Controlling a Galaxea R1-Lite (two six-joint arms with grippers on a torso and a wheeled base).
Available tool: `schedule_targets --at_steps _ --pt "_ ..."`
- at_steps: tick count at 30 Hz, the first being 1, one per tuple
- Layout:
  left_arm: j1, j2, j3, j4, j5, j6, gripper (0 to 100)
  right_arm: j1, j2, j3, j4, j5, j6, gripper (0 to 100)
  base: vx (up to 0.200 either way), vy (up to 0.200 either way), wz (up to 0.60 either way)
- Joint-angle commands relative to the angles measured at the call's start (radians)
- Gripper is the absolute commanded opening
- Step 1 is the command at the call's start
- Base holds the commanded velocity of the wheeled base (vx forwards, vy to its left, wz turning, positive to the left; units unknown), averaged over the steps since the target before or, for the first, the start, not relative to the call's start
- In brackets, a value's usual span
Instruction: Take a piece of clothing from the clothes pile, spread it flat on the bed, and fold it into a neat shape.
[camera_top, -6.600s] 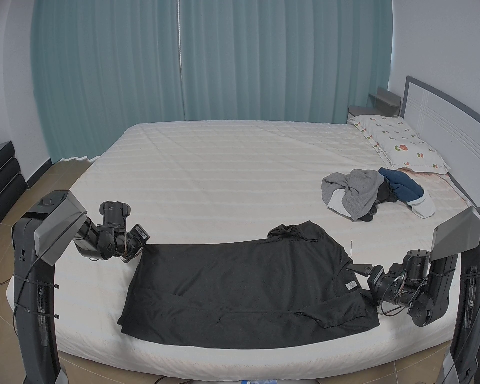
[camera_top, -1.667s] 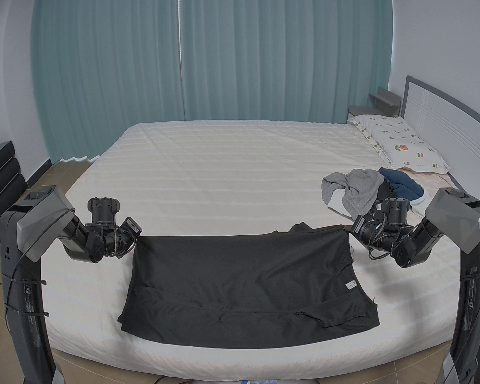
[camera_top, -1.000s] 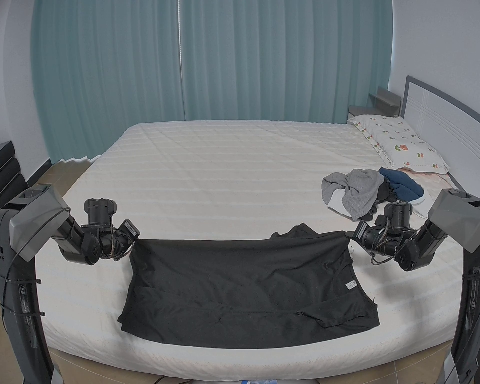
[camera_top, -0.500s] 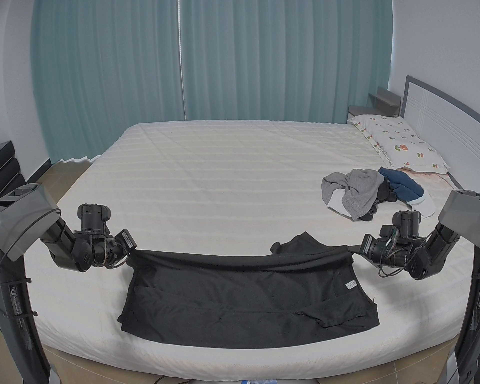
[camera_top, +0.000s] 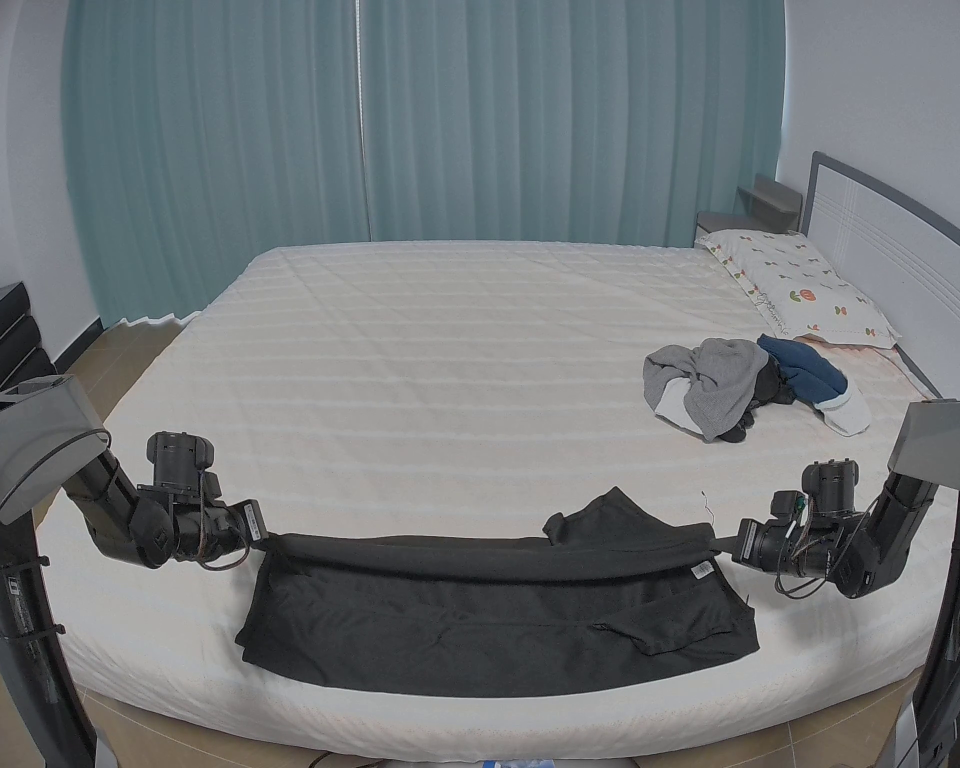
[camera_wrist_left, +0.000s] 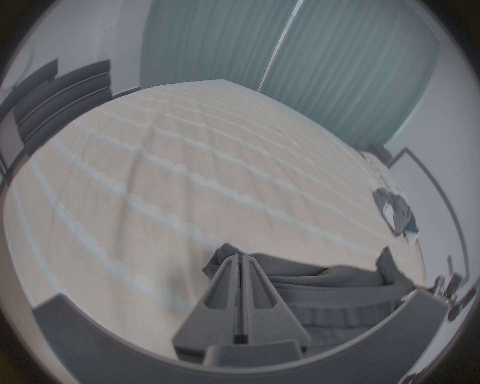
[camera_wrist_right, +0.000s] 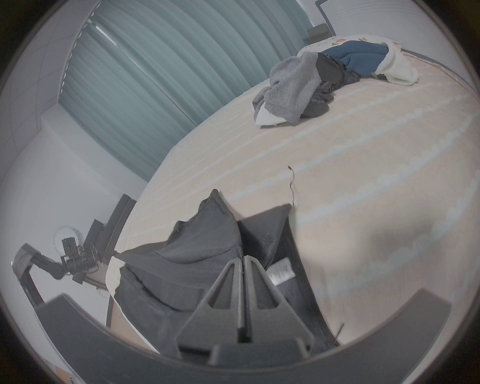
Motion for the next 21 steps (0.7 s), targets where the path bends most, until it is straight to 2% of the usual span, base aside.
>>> schedule_targets --at_steps 1,4,12,16,21 --pt "0.001 -0.025 0.086 0.001 0.001 0.09 0 -0.02 0.009 0.085 -0.031 0.003 -0.057 0 0.0 0.0 0.0" --pt "-0.001 -0.021 0.12 -0.003 0.001 0.147 0 -0.022 0.023 0.113 -0.044 0.002 -0.098 0 0.0 0.0 0.0" --pt "-0.01 -0.026 0.157 0.001 0.004 0.179 0 -0.031 0.037 0.161 -0.052 0.0 -0.149 0 0.0 0.0 0.0" --pt "-0.01 -0.025 0.172 0.001 0.009 0.216 0 -0.036 0.05 0.159 -0.054 0.0 -0.16 0 0.0 0.0 0.0" --pt "-0.011 -0.026 0.178 0.002 0.013 0.216 0 -0.036 0.06 0.161 -0.063 -0.004 -0.16 0 0.0 0.0 0.0"
